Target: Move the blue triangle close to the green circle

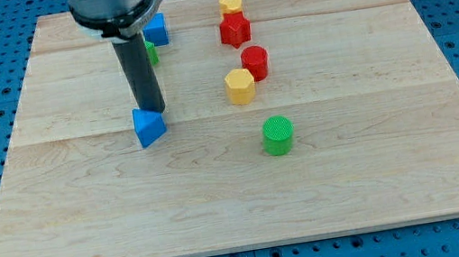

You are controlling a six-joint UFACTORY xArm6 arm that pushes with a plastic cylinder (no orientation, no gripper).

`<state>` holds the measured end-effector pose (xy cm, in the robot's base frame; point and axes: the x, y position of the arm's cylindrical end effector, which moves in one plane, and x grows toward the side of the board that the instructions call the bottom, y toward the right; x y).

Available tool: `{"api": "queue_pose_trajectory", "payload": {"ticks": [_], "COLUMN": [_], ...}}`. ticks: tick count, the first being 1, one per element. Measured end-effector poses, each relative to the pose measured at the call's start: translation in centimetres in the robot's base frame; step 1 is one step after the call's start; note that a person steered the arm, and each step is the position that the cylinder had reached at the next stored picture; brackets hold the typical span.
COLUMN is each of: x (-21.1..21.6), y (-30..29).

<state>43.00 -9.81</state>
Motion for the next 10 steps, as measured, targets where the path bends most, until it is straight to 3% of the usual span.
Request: {"api": "queue_pose_trajectory", "payload": {"ticks": [1, 3, 5, 6, 10], "x": [2.0, 2.0, 0.8, 2.9, 5.6], "y": [0.0, 0.0, -3.1, -4.7, -3.3]}}
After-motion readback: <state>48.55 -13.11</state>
